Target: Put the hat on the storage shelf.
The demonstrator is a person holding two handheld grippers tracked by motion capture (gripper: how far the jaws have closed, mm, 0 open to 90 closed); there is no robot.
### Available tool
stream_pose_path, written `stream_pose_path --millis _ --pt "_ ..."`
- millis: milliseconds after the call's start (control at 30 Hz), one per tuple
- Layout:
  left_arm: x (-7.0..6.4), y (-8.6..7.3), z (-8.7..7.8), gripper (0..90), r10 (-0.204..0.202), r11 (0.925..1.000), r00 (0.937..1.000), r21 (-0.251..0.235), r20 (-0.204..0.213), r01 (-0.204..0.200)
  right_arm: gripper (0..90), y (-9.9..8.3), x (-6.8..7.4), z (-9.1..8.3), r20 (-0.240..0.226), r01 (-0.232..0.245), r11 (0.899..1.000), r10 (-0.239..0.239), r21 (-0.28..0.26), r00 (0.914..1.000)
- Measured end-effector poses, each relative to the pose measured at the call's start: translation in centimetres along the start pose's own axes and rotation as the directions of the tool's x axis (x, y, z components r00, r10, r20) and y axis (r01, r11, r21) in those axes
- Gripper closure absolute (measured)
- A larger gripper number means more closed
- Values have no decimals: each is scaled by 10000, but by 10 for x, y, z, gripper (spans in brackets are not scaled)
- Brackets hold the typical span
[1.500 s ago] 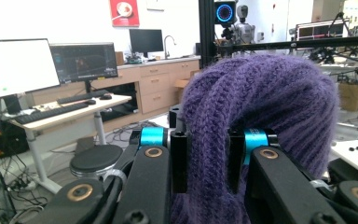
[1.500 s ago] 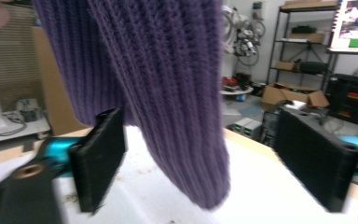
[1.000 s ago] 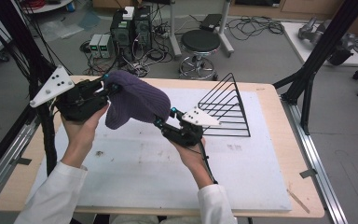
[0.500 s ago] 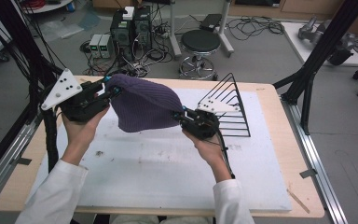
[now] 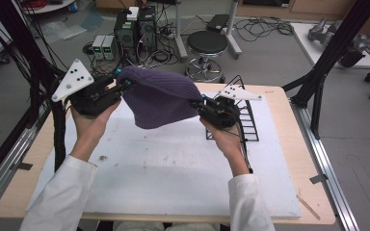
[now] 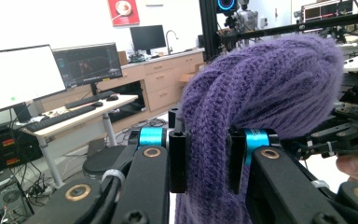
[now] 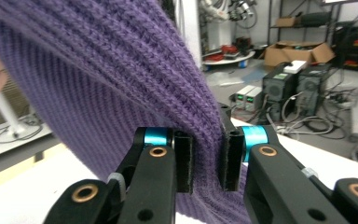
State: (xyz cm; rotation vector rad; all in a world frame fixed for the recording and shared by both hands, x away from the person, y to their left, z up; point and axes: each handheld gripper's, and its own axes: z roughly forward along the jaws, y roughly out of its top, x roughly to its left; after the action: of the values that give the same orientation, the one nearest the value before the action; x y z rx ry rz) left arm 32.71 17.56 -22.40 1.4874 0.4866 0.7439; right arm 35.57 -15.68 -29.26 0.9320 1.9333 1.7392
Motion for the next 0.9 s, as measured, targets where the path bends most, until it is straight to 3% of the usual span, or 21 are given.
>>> stream_pose_path --millis 200,300,533,700,900 --pt "-4 11 19 775 205 9998 9998 -86 70 -204 803 13 -15 -5 366 -63 9994 75 -336 9993" --pt "-5 15 24 775 196 9997 9998 -164 88 -195 804 19 -20 -9 495 95 9991 -75 -416 9987" --pt "-7 28 46 772 -81 9993 9994 -369 349 94 804 35 -33 -23 664 -130 9976 175 -674 9976" --pt "-12 38 62 772 43 9989 9987 -472 499 -20 803 43 -39 -33 868 -116 9971 182 -753 9961" --pt "-19 46 83 772 191 9986 9966 -516 798 -150 796 54 -50 -52 1537 -140 9955 283 -935 9877"
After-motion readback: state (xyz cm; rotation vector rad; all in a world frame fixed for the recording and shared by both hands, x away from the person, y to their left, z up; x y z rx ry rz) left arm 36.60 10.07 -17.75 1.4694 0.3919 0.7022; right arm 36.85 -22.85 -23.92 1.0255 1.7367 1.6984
